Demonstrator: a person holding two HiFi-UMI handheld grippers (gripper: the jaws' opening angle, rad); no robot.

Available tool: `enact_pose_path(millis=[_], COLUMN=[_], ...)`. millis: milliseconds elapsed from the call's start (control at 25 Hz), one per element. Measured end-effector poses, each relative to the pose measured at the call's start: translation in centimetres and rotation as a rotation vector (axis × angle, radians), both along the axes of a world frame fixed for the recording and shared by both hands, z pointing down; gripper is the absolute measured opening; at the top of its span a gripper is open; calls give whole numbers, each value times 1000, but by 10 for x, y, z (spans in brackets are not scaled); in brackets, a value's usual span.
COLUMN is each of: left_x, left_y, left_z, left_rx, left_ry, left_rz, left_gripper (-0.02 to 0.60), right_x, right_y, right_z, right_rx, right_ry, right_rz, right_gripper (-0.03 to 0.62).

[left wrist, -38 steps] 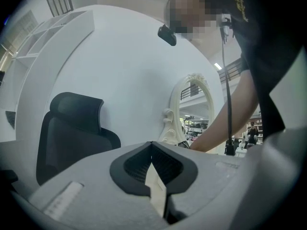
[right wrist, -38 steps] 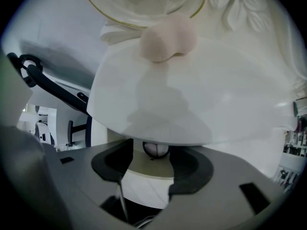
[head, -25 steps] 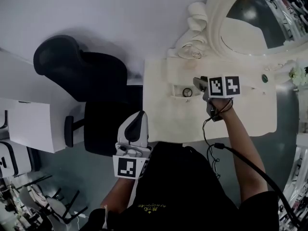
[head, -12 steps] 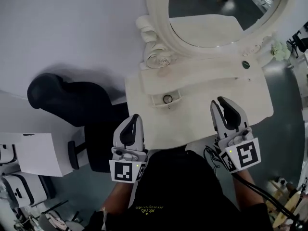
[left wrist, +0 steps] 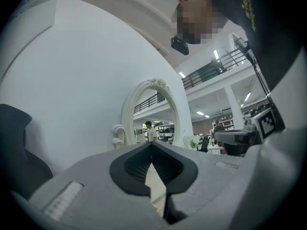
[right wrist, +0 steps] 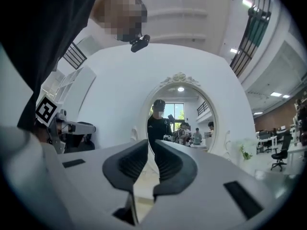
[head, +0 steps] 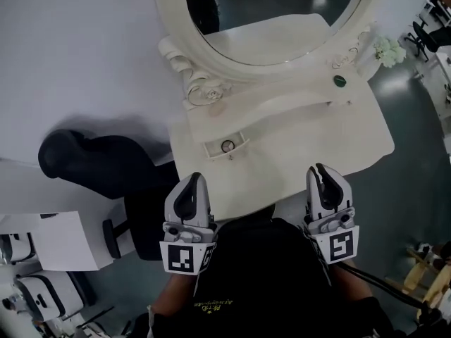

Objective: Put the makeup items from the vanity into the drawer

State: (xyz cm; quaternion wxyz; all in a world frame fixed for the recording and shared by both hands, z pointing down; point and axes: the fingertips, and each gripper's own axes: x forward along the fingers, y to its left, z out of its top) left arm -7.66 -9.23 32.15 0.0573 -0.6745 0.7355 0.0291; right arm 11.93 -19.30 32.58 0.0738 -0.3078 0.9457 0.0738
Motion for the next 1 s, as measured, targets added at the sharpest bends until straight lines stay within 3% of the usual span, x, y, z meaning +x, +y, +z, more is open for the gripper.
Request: enact_pose_path(millis=[240,640,1000], left_x=[11,19,15], left_y=[-2,-3,-2], left_z=[-1,-1,1], left_rx=[13,23,46], left_ry=[-15,-29,-20], left_rz=[-16,-35,-46], left_gripper=[21,21,21], right_x=[4,2,-5], right_y=[-4,-4,-8], right_z=[23,13,28], right_rx=[-35,2,-37], right_ry=[16,19,57], right_rz=[-15,-30,-36], right_gripper=[43,32,25])
